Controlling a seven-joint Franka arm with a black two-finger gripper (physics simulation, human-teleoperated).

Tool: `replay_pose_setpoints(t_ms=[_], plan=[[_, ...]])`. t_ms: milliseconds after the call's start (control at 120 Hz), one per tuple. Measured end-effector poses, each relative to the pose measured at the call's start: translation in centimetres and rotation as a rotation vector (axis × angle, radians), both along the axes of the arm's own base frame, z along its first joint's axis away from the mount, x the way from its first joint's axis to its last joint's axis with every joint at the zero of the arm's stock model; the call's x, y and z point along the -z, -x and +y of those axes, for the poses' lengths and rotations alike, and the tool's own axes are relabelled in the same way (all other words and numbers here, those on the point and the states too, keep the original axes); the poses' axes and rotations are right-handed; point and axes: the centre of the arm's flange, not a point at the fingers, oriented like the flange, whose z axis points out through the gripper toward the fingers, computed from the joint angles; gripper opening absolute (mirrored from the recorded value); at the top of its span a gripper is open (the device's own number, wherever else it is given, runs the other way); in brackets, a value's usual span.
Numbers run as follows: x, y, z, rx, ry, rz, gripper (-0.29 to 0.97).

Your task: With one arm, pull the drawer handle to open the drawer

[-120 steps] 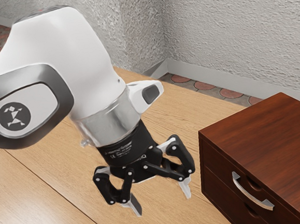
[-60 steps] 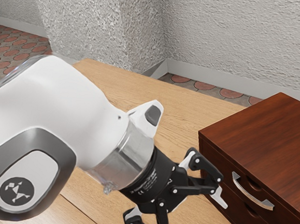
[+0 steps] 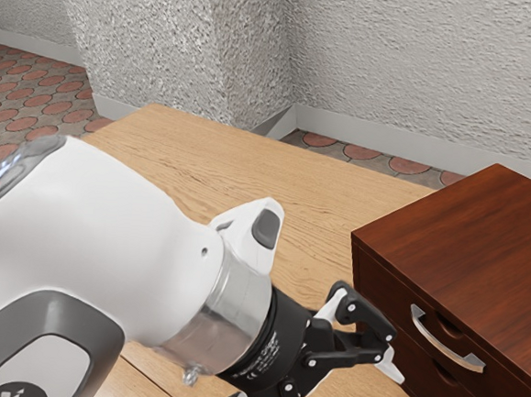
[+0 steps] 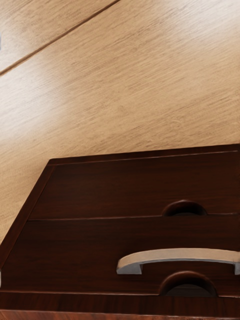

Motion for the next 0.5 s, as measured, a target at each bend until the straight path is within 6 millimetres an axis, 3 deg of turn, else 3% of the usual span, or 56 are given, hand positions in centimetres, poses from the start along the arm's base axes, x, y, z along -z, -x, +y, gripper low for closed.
replay_pose_setpoints(t_ms=[500], plan=[[0.34, 0.41, -0.30, -0.031, -0.029, -0.057, 0.52]])
